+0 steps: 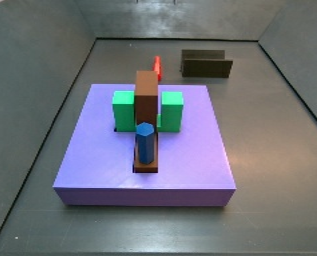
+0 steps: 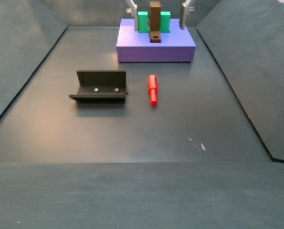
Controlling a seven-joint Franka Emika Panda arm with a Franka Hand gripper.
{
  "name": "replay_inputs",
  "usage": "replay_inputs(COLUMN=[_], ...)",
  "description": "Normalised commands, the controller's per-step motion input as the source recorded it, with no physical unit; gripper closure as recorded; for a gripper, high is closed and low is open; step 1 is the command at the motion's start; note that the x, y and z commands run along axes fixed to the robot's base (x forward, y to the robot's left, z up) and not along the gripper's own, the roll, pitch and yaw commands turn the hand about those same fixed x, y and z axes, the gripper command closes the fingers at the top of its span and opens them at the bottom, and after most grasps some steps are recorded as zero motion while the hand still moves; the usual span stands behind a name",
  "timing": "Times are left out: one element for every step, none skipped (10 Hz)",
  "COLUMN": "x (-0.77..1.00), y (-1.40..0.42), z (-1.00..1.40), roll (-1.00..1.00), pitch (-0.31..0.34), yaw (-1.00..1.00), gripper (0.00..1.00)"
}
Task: Pick up the red object. Move up. Place the red object on the fixture. Regrasp the red object. Move to above the board. Insert the red object.
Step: Pick up the red object.
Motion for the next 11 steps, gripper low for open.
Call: replay_inputs(x=[0.11,0.15,0.14,0.11,0.08,0.1,0.02,0.0,0.0,-0.03,-0.06], y=[-0.61,-0.56,-0.56,-0.49,-0.43,-0.28,-0.15,-0.02,0.0,0.0,0.0], z=[-0.39,-0.44,-0.45,-0.43,-0.41,-0.35,-0.27,-0.26,-0.26,-0.25,-0.2], roll=[-0.05,-0.04,-0.02,-0.02,0.0,-0.05,-0.01,0.0,0.02,0.08,0.16], pitch=[-0.034,-0.039,-0.04,-0.044,-0.024,-0.027,0.0,0.0,0.0,0.019,0.01], yaw=[0.0,0.0,0.0,0.0,0.0,0.0,0.0,0.0,0.0,0.0,0.0], gripper=[0.0,0.0,0.0,0.0,0.0,0.0,0.0,0.0,0.0,0.0,0.0])
